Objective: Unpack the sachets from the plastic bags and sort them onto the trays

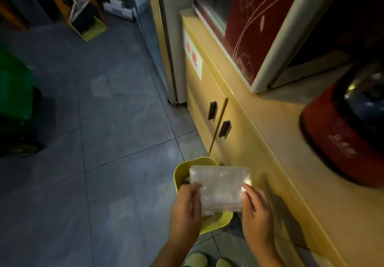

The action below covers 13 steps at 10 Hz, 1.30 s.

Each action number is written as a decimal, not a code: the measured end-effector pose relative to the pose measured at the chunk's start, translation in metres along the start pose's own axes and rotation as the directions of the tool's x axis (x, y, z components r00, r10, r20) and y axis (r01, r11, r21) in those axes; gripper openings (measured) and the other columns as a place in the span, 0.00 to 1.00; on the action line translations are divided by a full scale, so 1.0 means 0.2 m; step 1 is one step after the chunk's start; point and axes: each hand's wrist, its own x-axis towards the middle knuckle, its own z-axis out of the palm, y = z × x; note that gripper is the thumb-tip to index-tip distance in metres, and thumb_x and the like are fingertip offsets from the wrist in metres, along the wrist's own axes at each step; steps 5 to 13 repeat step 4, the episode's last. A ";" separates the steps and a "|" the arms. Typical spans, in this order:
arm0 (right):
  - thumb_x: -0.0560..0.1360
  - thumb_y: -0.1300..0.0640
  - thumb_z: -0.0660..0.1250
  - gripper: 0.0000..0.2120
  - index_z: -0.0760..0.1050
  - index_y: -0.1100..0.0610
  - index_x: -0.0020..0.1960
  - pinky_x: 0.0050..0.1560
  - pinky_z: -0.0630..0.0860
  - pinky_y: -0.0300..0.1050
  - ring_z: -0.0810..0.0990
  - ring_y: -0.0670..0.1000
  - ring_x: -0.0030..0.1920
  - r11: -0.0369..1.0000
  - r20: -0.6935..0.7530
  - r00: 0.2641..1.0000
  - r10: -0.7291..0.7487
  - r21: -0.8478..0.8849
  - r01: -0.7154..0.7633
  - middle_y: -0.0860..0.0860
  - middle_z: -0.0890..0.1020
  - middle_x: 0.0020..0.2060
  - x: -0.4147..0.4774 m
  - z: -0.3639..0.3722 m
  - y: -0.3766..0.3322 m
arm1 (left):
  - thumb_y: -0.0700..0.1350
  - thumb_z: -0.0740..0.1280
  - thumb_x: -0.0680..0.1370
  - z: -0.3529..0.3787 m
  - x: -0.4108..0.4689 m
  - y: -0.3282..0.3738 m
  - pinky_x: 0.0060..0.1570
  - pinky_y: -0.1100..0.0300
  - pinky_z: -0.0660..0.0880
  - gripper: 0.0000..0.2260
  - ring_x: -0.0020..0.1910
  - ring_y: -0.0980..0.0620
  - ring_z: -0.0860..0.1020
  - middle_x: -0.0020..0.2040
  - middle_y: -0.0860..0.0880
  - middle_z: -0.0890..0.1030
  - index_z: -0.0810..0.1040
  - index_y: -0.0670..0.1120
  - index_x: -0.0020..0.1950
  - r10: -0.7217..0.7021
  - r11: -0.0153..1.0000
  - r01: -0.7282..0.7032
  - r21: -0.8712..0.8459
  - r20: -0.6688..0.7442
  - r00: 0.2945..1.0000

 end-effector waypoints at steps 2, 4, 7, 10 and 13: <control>0.69 0.68 0.70 0.18 0.75 0.69 0.58 0.50 0.66 0.18 0.75 0.48 0.48 0.989 0.071 0.996 -0.050 -0.136 0.059 0.65 0.77 0.51 0.06 0.38 0.39 | 0.59 0.55 0.77 0.27 0.09 -0.48 0.66 0.74 0.61 0.28 0.67 0.58 0.63 0.70 0.48 0.62 0.59 0.49 0.74 0.010 0.986 -0.037 0.163 0.164 0.986; 0.75 0.47 0.59 0.27 0.58 0.48 0.72 0.73 0.51 0.58 0.46 0.59 0.76 0.679 0.655 0.561 0.506 -0.704 0.209 0.56 0.46 0.77 0.03 0.59 0.75 | 0.60 0.56 0.76 0.35 0.09 -0.92 0.74 0.42 0.37 0.36 0.76 0.38 0.38 0.77 0.41 0.38 0.41 0.48 0.77 -0.596 0.533 -0.163 0.830 0.506 0.624; 0.75 0.47 0.59 0.27 0.58 0.48 0.72 0.73 0.51 0.58 0.46 0.59 0.76 0.679 0.655 0.561 0.506 -0.704 0.209 0.56 0.46 0.77 0.03 0.59 0.75 | 0.60 0.56 0.76 0.35 0.09 -0.92 0.74 0.42 0.37 0.36 0.76 0.38 0.38 0.77 0.41 0.38 0.41 0.48 0.77 -0.596 0.533 -0.163 0.830 0.506 0.624; 0.75 0.47 0.59 0.27 0.58 0.48 0.72 0.73 0.51 0.58 0.46 0.59 0.76 0.679 0.655 0.561 0.506 -0.704 0.209 0.56 0.46 0.77 0.03 0.59 0.75 | 0.60 0.56 0.76 0.35 0.09 -0.92 0.74 0.42 0.37 0.36 0.76 0.38 0.38 0.77 0.41 0.38 0.41 0.48 0.77 -0.596 0.533 -0.163 0.830 0.506 0.624; 0.75 0.47 0.59 0.27 0.58 0.48 0.72 0.73 0.51 0.58 0.46 0.59 0.76 0.679 0.655 0.561 0.506 -0.704 0.209 0.56 0.46 0.77 0.03 0.59 0.75 | 0.60 0.56 0.76 0.35 0.09 -0.92 0.74 0.42 0.37 0.36 0.76 0.38 0.38 0.77 0.41 0.38 0.41 0.48 0.77 -0.596 0.533 -0.163 0.830 0.506 0.624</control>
